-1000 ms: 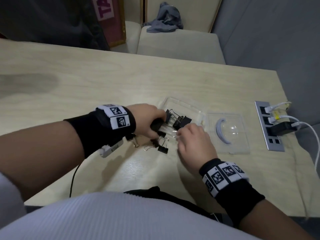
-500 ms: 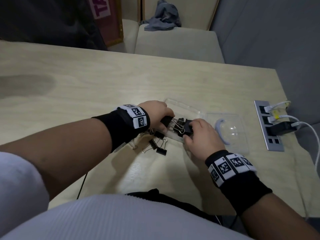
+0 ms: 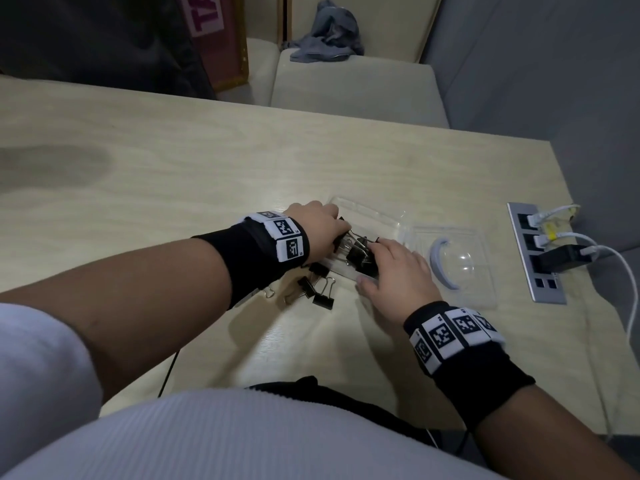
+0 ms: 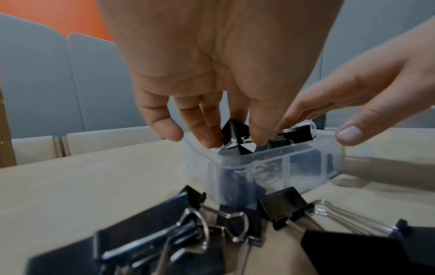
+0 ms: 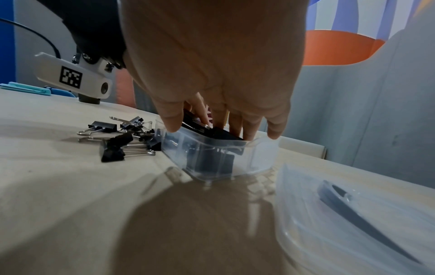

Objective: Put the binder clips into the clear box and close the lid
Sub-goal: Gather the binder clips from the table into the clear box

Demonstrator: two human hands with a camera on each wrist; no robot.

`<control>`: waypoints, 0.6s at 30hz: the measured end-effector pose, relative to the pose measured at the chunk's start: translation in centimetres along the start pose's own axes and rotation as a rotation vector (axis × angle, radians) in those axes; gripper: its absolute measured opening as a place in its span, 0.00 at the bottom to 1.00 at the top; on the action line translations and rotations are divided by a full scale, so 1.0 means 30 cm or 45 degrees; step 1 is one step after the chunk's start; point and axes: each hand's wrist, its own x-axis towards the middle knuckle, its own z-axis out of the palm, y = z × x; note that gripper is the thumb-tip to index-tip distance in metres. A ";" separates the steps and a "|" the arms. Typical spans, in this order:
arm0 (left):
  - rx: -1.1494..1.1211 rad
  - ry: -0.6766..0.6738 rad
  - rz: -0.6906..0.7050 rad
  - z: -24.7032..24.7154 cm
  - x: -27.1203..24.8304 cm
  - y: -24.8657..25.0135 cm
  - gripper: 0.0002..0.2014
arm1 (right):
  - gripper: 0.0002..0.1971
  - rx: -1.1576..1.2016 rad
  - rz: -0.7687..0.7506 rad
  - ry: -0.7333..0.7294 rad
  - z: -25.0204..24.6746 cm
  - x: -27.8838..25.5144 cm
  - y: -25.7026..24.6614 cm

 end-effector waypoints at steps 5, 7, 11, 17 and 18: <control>-0.025 0.050 0.027 -0.014 -0.011 -0.016 0.28 | 0.32 -0.014 0.034 0.056 -0.006 -0.009 0.000; -0.138 0.091 -0.021 -0.026 -0.023 -0.043 0.27 | 0.32 0.001 0.038 0.064 -0.008 -0.016 -0.002; -0.280 0.153 -0.171 -0.027 -0.047 -0.121 0.19 | 0.29 0.016 -0.041 0.074 -0.012 -0.029 -0.014; -0.245 -0.056 -0.352 0.021 -0.100 -0.224 0.18 | 0.25 -0.011 -0.114 0.044 -0.008 -0.013 -0.036; -0.243 -0.107 -0.361 0.029 -0.110 -0.231 0.19 | 0.23 -0.022 -0.097 0.056 -0.011 -0.008 -0.037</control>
